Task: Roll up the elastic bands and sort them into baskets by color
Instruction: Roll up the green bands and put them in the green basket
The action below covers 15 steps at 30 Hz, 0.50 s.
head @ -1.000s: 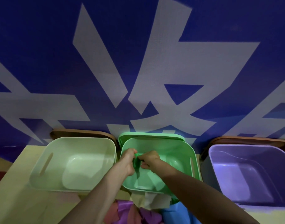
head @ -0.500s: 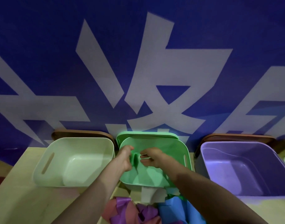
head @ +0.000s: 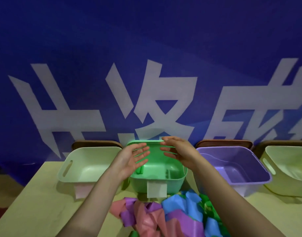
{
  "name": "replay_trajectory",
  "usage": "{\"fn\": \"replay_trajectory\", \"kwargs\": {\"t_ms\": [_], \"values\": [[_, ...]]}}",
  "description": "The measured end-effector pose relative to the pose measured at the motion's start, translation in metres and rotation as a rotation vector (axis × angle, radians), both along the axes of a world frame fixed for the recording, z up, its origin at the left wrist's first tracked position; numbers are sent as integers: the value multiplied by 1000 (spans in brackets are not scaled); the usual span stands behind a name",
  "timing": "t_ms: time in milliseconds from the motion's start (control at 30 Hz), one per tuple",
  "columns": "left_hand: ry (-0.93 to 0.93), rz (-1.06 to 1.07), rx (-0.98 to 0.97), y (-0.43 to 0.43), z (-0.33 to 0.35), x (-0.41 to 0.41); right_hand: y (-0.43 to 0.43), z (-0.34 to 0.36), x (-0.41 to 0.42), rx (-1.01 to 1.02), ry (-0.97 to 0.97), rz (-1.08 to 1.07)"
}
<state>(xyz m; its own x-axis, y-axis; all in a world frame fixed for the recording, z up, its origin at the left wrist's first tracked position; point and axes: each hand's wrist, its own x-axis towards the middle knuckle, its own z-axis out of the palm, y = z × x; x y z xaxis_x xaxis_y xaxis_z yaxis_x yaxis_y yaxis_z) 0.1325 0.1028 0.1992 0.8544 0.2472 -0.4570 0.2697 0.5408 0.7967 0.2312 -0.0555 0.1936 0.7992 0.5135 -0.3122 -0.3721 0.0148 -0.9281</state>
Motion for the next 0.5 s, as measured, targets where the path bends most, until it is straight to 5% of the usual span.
{"fn": "replay_trajectory", "kwargs": {"t_ms": [267, 500], "values": [[-26, 4, -58, -47, -15, -62, -62, -3, -75, 22, -71, -77], [86, -61, -30, -95, -97, -103, -102, -88, -120, -161, -51, -122]]}}
